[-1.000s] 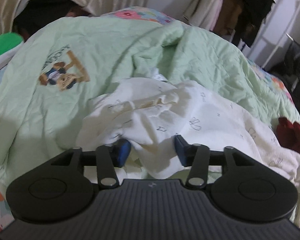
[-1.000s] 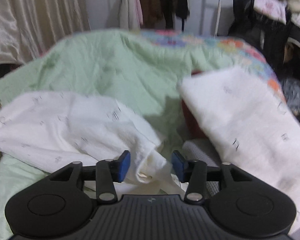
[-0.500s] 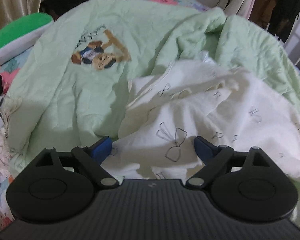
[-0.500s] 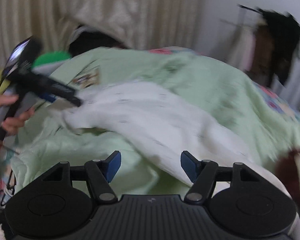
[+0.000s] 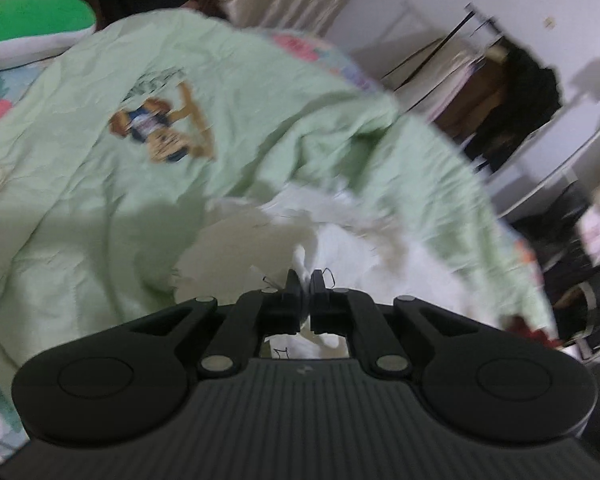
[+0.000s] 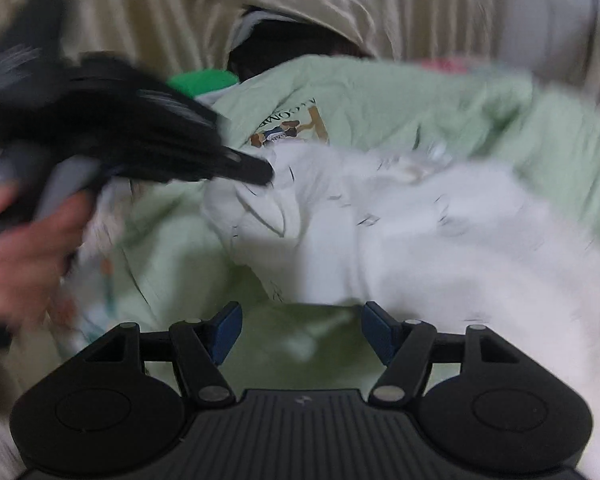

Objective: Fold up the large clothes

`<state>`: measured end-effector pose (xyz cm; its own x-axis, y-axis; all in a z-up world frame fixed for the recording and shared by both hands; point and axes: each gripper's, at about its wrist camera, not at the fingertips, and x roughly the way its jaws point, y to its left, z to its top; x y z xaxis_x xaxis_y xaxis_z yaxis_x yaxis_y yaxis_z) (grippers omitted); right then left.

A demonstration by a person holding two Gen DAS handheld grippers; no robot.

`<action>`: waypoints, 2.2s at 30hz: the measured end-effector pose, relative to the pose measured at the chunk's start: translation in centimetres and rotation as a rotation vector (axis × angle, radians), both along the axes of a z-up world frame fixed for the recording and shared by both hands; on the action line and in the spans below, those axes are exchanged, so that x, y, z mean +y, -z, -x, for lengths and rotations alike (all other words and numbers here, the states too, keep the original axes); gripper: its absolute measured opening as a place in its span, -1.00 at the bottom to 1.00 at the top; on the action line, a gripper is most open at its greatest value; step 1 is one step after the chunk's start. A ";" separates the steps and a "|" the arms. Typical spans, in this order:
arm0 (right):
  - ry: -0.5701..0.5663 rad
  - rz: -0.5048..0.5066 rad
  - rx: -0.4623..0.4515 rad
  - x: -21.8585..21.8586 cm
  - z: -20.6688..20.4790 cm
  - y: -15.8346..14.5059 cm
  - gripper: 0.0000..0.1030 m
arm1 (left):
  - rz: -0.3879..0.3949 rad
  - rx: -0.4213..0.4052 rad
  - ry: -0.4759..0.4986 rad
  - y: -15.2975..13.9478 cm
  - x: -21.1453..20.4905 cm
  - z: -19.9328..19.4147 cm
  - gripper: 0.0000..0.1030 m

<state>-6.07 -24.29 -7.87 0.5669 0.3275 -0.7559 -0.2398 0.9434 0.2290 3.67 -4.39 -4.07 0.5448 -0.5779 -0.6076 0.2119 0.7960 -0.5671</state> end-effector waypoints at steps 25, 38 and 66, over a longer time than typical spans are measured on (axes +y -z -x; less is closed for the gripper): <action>0.246 -0.327 -0.241 -12.3 -2.3 -12.2 -0.95 | -0.039 -0.309 0.158 -5.5 -3.9 5.2 0.74; 0.185 -0.432 -0.214 -12.5 -0.5 -14.7 -0.95 | -0.172 -0.348 0.245 -4.6 -11.3 7.9 0.33; 0.153 0.196 -0.142 -15.2 9.9 -1.3 0.13 | -0.194 -0.218 0.149 -5.7 -7.4 -2.4 -0.82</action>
